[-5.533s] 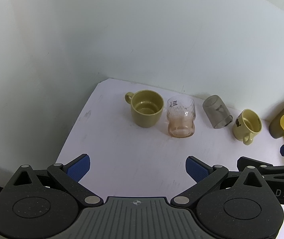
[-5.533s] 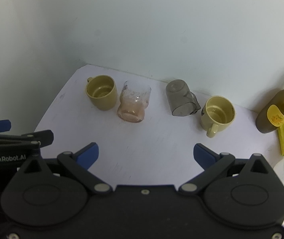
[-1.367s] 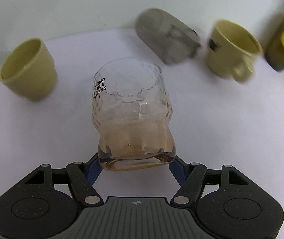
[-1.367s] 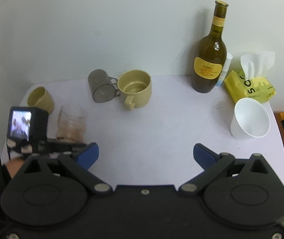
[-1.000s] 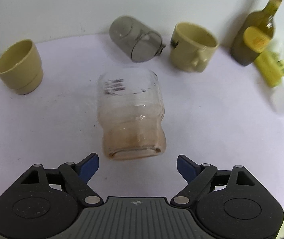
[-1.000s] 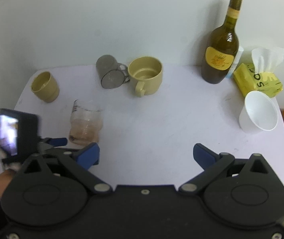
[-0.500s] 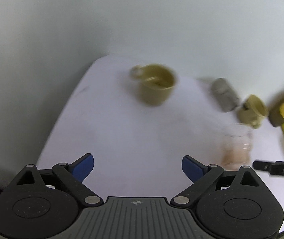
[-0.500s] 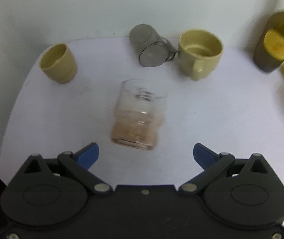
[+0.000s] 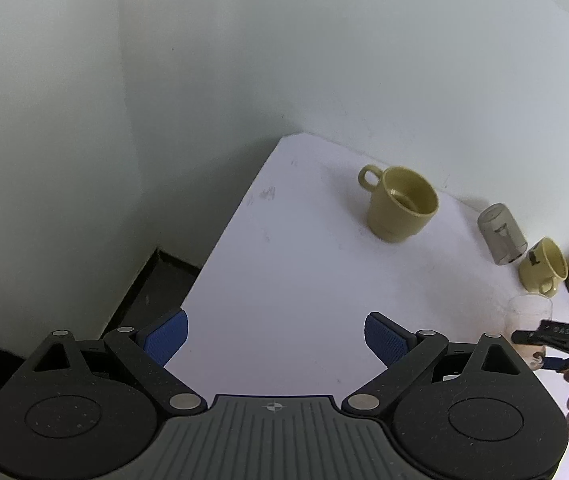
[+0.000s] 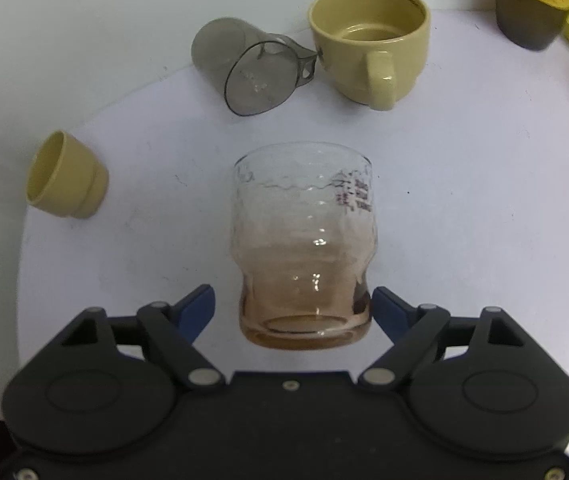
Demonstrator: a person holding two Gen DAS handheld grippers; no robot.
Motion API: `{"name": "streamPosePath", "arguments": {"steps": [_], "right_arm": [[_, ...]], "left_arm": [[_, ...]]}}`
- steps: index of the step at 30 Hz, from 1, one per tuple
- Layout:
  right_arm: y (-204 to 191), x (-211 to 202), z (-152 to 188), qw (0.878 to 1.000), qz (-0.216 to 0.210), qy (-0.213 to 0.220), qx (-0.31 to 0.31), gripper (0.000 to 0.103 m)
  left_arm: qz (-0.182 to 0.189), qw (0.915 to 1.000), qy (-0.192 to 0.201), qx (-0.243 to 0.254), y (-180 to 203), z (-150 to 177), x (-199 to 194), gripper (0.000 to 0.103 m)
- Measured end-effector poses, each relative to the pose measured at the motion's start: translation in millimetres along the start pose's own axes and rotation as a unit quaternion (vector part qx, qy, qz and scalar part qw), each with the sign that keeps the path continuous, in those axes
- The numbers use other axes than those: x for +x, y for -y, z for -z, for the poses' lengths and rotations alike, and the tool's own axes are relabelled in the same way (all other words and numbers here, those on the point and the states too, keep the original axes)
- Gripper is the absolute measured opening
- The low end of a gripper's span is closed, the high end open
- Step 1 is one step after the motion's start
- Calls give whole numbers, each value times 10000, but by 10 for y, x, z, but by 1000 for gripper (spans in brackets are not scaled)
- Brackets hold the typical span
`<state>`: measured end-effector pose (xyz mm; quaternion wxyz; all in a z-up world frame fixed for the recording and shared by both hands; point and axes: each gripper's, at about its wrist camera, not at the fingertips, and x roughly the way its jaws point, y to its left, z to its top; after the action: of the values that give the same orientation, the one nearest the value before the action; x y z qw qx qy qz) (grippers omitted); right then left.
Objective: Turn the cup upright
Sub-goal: 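Bring the right tool to the glass and close its fingers around it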
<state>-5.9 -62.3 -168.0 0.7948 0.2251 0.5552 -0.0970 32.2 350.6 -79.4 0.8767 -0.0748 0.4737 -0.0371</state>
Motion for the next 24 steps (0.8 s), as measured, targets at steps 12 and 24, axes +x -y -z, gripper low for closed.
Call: {"name": "streamPosePath", "arguments": {"steps": [12, 24], "right_arm": [[-439, -63, -38, 9874, 502, 77, -1501, 84], [-451, 150, 126, 9886, 493, -256, -1400, 86]], "left_arm": [[156, 9998, 75, -113, 111, 34, -88, 95], [138, 9998, 56, -120, 123, 52, -139, 95]]}}
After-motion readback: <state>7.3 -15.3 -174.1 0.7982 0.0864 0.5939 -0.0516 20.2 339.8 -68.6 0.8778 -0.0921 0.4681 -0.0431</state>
